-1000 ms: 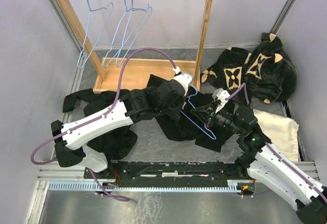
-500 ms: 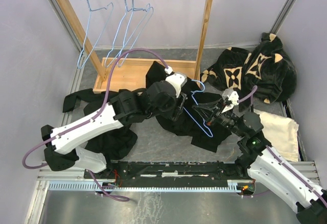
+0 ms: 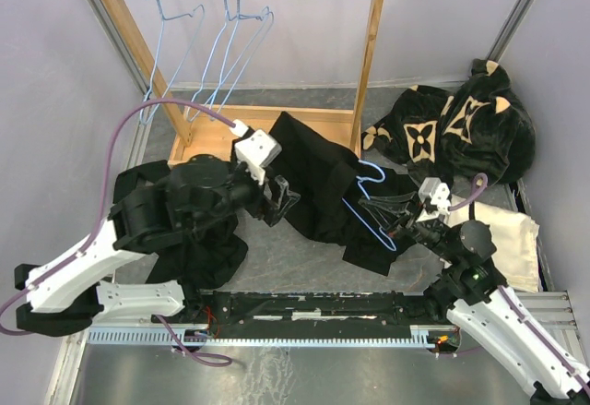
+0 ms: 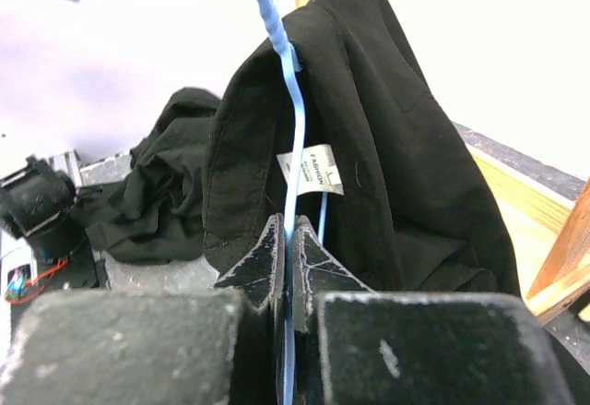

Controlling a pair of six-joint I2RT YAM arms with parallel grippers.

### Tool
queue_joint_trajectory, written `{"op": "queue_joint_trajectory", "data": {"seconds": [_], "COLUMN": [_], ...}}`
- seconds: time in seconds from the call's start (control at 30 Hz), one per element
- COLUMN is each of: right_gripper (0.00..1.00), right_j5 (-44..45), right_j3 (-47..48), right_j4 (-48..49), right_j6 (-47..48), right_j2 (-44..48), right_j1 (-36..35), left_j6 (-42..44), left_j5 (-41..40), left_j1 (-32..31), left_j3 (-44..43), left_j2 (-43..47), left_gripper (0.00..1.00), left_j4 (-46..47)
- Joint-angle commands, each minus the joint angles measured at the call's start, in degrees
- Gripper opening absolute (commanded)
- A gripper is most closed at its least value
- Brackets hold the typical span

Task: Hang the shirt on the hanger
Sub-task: Hang the shirt on the hanger.

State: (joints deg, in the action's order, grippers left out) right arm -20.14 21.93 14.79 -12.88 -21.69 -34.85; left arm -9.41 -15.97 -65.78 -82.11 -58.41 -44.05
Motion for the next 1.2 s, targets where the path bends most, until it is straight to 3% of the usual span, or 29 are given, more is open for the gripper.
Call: {"op": "queue_joint_trajectory", "data": {"seconds": [0.0,0.23,0.5,1.17], "right_gripper": [0.00,0.00,0.00,0.00], "right_j5": [-4.0,-13.1,-23.1,-31.4], "right_j3": [2.8,6.8,9.3,11.9], "right_j4": [-7.1,-12.0,-13.6,-14.6], "right_j6": [4.2,2.4,0.3,-3.8], "right_j2": [3.9,3.8,-0.7,-3.8], "right_j1": [0.0,0.0,0.0,0.0], "left_j6": [11.7,20.4,22.1,24.9], "left_j5": [1.4,8.5,18.7,22.1], "left_j1": [-0.4,-0.4,-0.4,-0.4], "left_j3": [-2.9,-11.0,-12.8,-13.0], "left_j2": [3.2,1.0,-2.1,-2.5], "left_gripper": [0.85,0.84,0.84,0.82], "left_j4": [1.4,-3.9,-7.3,-12.0]}}
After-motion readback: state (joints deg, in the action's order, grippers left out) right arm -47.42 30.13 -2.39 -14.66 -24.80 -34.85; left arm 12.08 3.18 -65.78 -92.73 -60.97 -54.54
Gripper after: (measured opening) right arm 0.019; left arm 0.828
